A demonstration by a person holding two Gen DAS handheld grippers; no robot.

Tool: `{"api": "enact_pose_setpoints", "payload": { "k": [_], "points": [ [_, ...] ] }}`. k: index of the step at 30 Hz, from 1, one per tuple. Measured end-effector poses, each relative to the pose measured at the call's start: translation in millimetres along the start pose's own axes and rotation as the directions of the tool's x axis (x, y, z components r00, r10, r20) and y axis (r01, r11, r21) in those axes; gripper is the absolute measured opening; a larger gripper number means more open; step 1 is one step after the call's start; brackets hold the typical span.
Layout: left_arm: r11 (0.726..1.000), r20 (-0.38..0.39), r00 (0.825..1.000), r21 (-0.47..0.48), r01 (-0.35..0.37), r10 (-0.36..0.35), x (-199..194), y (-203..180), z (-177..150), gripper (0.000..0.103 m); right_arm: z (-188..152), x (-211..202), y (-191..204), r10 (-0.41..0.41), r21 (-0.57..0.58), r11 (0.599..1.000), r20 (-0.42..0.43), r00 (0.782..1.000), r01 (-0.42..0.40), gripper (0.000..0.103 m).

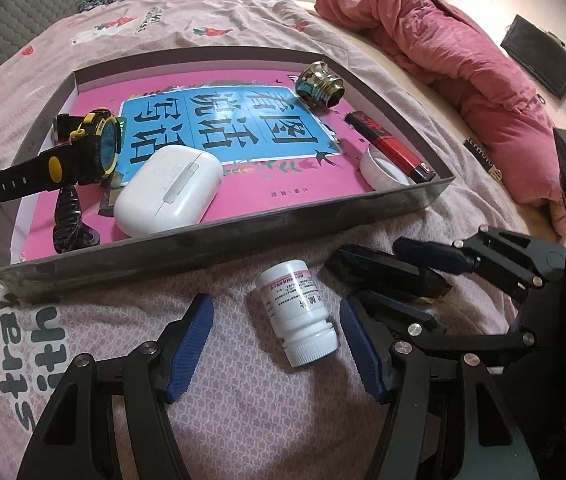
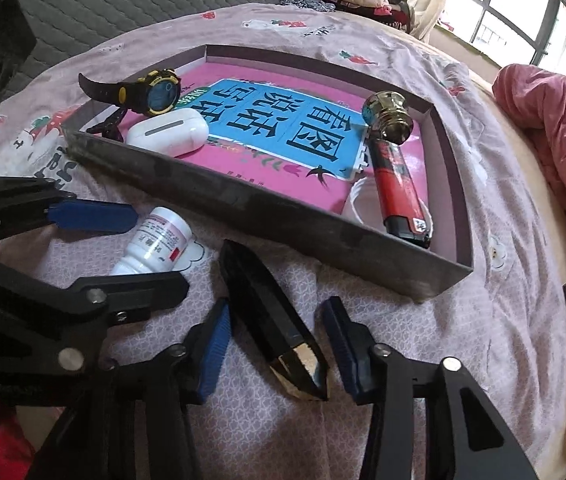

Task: Organize rigid objects
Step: 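Move the left gripper toward the white pill bottle while the right gripper grasps the black perfume bottle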

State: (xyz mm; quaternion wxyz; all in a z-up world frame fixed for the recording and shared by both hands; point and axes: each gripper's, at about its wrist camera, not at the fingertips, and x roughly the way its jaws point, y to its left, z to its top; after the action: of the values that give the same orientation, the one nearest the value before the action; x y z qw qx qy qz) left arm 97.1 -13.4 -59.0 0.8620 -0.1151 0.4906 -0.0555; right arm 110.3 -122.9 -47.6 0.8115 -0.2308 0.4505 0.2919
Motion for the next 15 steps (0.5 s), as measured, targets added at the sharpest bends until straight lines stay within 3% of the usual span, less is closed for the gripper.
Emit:
{"api": "enact_pose_setpoints", "payload": {
  "k": [15],
  "points": [
    [1.000,-0.006,1.000,-0.011,-0.002,0.002,4.1,1.7,3.6,0.067,1.6,-5.7,-4.6,0.026,0.020,0.999,-0.018,0.999,-0.026,0.027]
  ]
}}
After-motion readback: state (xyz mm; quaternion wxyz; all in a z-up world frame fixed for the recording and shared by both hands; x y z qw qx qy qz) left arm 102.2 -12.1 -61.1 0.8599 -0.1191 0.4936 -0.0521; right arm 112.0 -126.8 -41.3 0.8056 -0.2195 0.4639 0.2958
